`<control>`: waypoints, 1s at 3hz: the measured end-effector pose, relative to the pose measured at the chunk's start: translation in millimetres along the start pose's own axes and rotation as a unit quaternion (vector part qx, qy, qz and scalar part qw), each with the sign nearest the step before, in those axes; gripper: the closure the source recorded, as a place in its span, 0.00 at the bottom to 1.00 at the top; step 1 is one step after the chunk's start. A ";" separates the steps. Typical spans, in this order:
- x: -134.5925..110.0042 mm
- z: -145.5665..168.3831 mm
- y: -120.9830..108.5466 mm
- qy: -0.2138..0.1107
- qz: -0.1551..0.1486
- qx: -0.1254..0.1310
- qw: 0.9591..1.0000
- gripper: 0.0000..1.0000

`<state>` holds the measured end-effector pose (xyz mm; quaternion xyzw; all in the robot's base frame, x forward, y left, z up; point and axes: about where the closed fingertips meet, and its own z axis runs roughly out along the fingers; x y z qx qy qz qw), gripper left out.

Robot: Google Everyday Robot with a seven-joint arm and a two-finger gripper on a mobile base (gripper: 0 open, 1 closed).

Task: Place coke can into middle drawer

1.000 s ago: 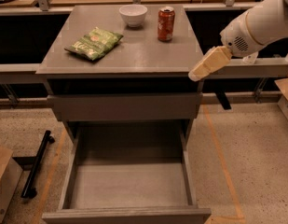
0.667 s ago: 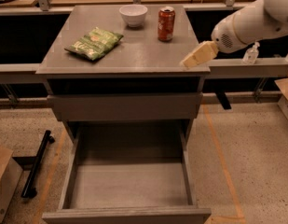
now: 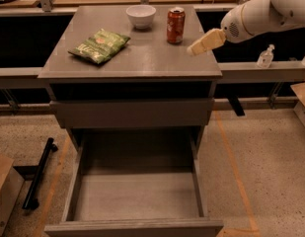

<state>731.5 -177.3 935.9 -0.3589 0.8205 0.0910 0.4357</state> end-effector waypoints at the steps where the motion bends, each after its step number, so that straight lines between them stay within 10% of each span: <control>1: 4.9 5.6 0.1 0.005 0.011 0.007 1.000 0.00; 3: -22.8 59.2 -30.3 -0.042 0.017 0.056 0.997 0.00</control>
Offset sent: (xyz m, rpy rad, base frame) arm 0.0739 0.0076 0.0020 0.0689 -0.1794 -0.1722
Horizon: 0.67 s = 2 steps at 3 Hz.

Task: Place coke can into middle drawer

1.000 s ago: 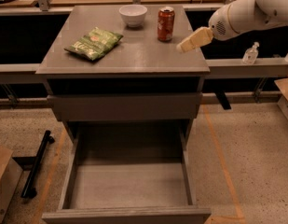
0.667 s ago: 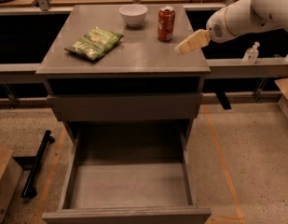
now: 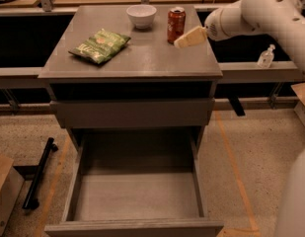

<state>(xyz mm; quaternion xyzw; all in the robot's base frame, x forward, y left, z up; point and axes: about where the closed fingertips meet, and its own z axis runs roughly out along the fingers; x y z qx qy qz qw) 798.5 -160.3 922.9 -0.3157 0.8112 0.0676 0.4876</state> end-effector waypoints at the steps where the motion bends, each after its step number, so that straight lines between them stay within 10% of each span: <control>1: -17.0 33.8 -13.1 -0.011 -0.014 0.016 1.000 0.00; 2: -25.5 66.3 -15.3 -0.019 -0.010 0.011 1.000 0.00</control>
Offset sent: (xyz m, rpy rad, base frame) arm 0.1084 0.0402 -0.0141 0.0266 -0.0603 0.0060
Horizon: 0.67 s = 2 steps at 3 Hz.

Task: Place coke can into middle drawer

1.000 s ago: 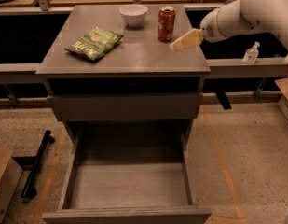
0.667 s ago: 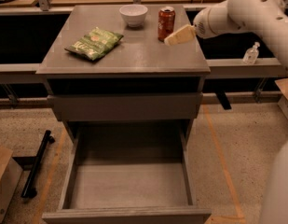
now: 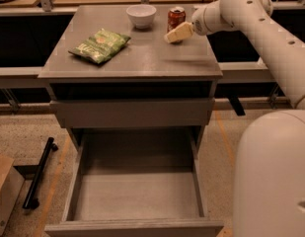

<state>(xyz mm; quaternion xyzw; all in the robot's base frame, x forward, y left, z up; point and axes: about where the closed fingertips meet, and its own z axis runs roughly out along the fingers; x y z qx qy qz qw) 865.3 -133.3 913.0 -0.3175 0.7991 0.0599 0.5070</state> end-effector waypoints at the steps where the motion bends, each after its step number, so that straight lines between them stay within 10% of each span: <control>1: -4.7 32.6 4.7 -0.013 0.021 -0.020 1.000 0.00; 2: -11.8 58.7 7.0 -0.042 0.060 -0.041 0.996 0.00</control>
Offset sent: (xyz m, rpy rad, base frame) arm 0.0854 0.0417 -0.0132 0.3037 0.0186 0.0403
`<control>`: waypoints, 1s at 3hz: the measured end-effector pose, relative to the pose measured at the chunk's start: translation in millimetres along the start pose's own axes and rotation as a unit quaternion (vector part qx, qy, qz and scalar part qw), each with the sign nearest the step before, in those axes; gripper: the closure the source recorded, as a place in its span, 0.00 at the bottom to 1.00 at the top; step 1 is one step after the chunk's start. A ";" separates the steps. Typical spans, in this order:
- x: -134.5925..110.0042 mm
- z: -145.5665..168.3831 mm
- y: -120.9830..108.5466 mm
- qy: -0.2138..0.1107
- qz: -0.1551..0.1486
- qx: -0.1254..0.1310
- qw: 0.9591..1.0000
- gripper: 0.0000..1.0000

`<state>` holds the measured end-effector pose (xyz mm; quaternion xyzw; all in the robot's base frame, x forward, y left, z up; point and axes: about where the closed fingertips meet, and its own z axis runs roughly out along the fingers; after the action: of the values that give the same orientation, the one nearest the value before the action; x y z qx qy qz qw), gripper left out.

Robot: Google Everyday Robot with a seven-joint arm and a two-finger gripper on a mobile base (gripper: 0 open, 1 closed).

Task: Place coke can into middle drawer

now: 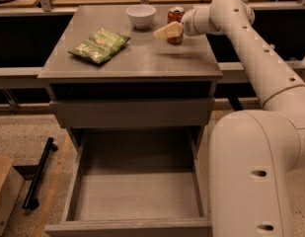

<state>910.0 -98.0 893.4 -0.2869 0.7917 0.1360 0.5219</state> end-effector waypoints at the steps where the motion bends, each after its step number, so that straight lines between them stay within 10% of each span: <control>1: -9.1 18.0 -1.6 -0.034 0.032 -0.016 0.999 0.16; 3: -15.7 24.5 -7.3 -0.065 0.048 -0.028 0.996 0.63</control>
Offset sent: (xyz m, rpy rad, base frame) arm 0.0585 0.0036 0.0165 0.2406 -0.0512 0.0224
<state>937.3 -86.3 898.0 -0.2534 0.7650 0.2016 0.5567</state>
